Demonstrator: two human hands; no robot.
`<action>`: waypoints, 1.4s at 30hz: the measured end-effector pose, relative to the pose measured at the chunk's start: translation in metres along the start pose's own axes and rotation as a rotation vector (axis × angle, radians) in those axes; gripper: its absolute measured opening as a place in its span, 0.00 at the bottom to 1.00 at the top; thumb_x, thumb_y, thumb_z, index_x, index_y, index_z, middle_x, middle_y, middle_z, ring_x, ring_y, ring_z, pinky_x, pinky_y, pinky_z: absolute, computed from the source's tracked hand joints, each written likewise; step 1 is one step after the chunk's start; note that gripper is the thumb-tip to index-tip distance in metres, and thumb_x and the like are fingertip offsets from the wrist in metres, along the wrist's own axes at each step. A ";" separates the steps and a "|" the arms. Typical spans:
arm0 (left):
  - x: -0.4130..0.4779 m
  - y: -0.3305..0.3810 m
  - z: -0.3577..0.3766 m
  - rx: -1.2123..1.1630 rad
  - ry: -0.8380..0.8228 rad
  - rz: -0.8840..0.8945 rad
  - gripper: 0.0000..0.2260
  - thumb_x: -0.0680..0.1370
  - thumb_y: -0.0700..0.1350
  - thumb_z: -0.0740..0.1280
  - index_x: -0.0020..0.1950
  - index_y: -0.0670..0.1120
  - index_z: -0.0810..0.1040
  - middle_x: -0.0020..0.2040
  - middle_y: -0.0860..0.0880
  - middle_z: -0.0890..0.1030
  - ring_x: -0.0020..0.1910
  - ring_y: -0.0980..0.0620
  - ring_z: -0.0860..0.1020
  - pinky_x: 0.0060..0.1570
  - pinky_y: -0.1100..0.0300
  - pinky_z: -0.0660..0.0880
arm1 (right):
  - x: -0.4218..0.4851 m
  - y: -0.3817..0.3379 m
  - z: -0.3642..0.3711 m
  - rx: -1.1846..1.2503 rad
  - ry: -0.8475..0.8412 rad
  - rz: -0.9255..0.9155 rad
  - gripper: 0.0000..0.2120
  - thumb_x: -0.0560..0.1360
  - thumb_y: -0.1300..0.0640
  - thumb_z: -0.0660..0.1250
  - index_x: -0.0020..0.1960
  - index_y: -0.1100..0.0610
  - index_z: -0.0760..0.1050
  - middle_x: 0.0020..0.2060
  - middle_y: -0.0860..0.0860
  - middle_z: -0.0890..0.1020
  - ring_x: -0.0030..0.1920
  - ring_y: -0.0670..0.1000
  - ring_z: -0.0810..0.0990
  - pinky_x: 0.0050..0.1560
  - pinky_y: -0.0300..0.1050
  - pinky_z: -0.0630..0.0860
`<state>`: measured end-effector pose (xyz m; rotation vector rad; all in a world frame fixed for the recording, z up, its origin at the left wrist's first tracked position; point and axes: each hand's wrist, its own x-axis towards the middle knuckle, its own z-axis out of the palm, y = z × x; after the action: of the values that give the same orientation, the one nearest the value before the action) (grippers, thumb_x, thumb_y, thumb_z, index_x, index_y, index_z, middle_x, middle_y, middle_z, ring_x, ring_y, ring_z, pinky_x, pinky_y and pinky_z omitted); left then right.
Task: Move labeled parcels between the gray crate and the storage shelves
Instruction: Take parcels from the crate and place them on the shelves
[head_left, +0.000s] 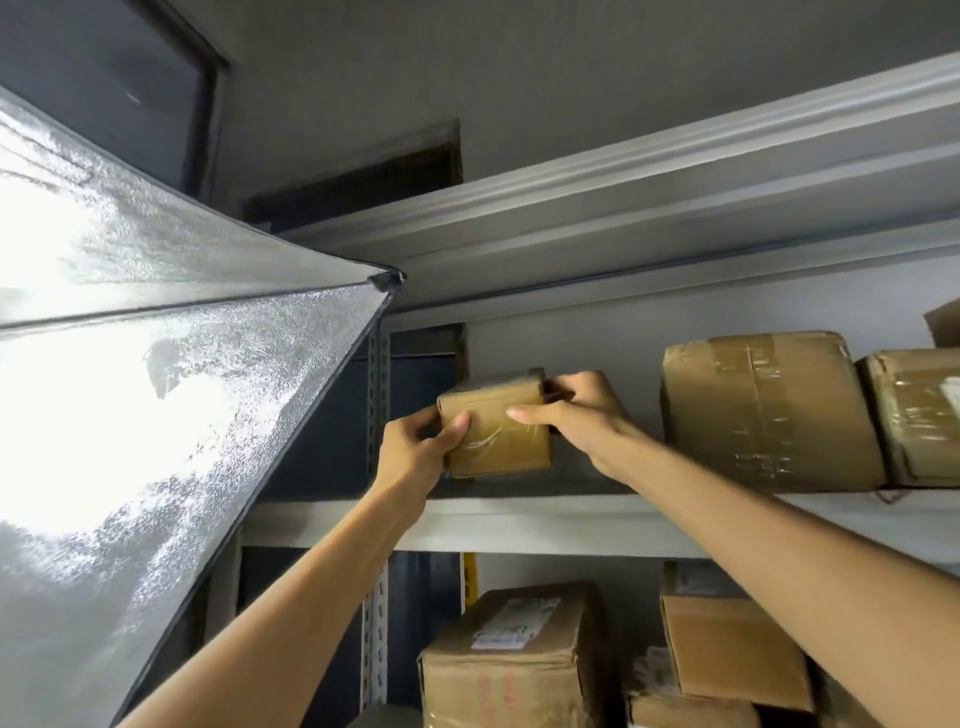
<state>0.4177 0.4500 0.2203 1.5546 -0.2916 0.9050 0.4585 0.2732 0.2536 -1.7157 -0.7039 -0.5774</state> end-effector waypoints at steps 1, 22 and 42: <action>0.008 -0.004 -0.001 0.010 0.014 -0.006 0.18 0.75 0.45 0.71 0.63 0.41 0.78 0.55 0.43 0.82 0.51 0.44 0.82 0.45 0.54 0.82 | 0.007 0.004 0.006 -0.018 0.002 0.018 0.28 0.59 0.46 0.82 0.54 0.57 0.79 0.49 0.50 0.84 0.52 0.51 0.82 0.57 0.50 0.79; 0.034 -0.027 -0.013 0.556 -0.066 -0.023 0.17 0.72 0.42 0.75 0.59 0.44 0.80 0.50 0.50 0.81 0.50 0.53 0.78 0.40 0.71 0.72 | 0.021 0.021 0.023 -0.515 -0.126 0.079 0.20 0.68 0.53 0.78 0.49 0.58 0.69 0.50 0.54 0.77 0.47 0.52 0.76 0.42 0.44 0.70; -0.034 0.063 0.111 0.820 -0.256 0.446 0.32 0.66 0.55 0.77 0.67 0.45 0.75 0.62 0.47 0.79 0.58 0.49 0.79 0.59 0.56 0.77 | -0.078 -0.044 -0.138 -1.030 -0.036 -0.405 0.24 0.73 0.52 0.72 0.65 0.59 0.73 0.59 0.54 0.76 0.59 0.55 0.74 0.54 0.41 0.68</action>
<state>0.3955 0.3226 0.2495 2.4326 -0.5015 1.2608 0.3691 0.1350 0.2625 -2.5350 -0.8546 -1.3568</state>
